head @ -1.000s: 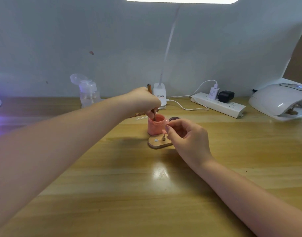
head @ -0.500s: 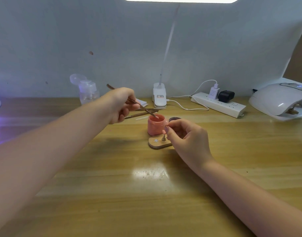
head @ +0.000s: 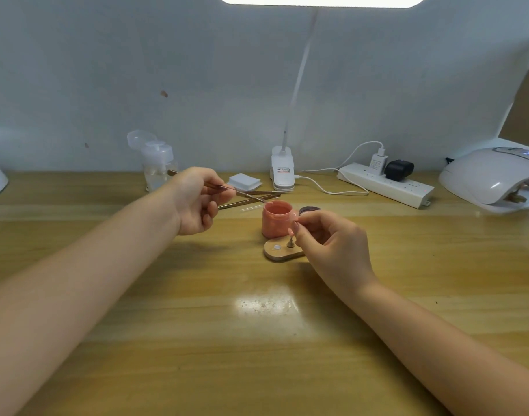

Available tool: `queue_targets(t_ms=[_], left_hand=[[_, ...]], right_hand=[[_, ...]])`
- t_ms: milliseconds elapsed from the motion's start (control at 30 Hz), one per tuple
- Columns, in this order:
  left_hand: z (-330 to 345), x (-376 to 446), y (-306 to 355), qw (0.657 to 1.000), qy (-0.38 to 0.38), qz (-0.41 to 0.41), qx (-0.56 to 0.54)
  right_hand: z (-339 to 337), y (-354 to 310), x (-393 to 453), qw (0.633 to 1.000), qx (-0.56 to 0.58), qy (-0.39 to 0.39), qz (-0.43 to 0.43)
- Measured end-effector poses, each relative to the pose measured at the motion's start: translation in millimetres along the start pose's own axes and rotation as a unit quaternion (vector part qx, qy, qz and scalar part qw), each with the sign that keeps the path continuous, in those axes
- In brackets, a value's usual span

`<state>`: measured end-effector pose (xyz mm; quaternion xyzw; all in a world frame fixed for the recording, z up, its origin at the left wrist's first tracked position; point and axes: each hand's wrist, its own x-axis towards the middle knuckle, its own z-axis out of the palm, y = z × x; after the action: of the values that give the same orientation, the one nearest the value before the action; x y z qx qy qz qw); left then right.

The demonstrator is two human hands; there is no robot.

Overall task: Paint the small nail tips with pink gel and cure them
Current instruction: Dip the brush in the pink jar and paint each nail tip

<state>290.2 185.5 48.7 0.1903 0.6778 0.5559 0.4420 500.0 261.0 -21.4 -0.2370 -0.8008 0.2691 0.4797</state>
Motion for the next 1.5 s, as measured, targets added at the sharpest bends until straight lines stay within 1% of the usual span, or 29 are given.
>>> queue_targets(t_ms=[100, 200, 267, 333, 367, 400, 433, 467, 533, 667, 733, 933, 1033, 1167, 1300, 1367, 1500], left_hand=[[3, -2, -6, 1.000, 0.009, -0.006, 0.008], [0, -6, -10, 0.998, 0.050, 0.028, -0.004], [1, -13, -14, 0.993, 0.077, 0.092, -0.008], [6, -25, -21, 0.976, 0.066, 0.207, 0.008], [9, -33, -26, 0.957, 0.053, 0.281, 0.046], [12, -42, -32, 0.930, 0.042, 0.353, 0.090], [16, -51, -38, 0.902, 0.033, 0.412, 0.124], [20, -60, -44, 0.880, 0.027, 0.452, 0.147], [24, -70, -55, 0.846, 0.028, 0.499, 0.188], [25, -76, -67, 0.775, 0.078, 0.558, 0.287], [26, -75, -71, 0.755, 0.082, 0.574, 0.306], [25, -76, -75, 0.764, 0.051, 0.578, 0.282], [25, -77, -76, 0.771, 0.061, 0.579, 0.259], [29, -76, -76, 0.774, 0.078, 0.571, 0.261], [27, -75, -78, 0.759, 0.068, 0.578, 0.294], [26, -77, -78, 0.756, 0.060, 0.585, 0.287], [28, -77, -77, 0.772, 0.080, 0.575, 0.260]], right_hand=[[-1, 0, 0, 1.000, 0.002, -0.003, 0.004], [0, 1, 0, 1.000, -0.001, -0.004, 0.006], [1, 1, 1, 1.000, -0.002, -0.004, 0.007], [0, 1, 1, 1.000, -0.001, -0.005, 0.009], [0, 1, 1, 1.000, -0.001, -0.004, 0.010], [0, 1, 1, 1.000, 0.000, -0.004, 0.010], [0, 1, 0, 1.000, 0.001, -0.003, 0.011], [0, 0, 0, 1.000, 0.001, -0.003, 0.010], [0, 0, 0, 1.000, -0.001, -0.001, 0.007], [-1, 2, 0, 1.000, -0.003, 0.002, 0.007], [-1, 2, 1, 1.000, -0.010, -0.001, 0.003], [-2, 2, 0, 1.000, -0.017, -0.002, 0.002], [-2, 2, 1, 1.000, -0.013, -0.004, 0.005], [-2, 2, 0, 1.000, -0.010, -0.002, -0.002], [-2, 2, 0, 1.000, -0.017, 0.001, -0.010], [-2, 3, 0, 1.000, -0.016, 0.002, -0.009], [-1, 3, 0, 1.000, -0.009, 0.000, -0.008]])
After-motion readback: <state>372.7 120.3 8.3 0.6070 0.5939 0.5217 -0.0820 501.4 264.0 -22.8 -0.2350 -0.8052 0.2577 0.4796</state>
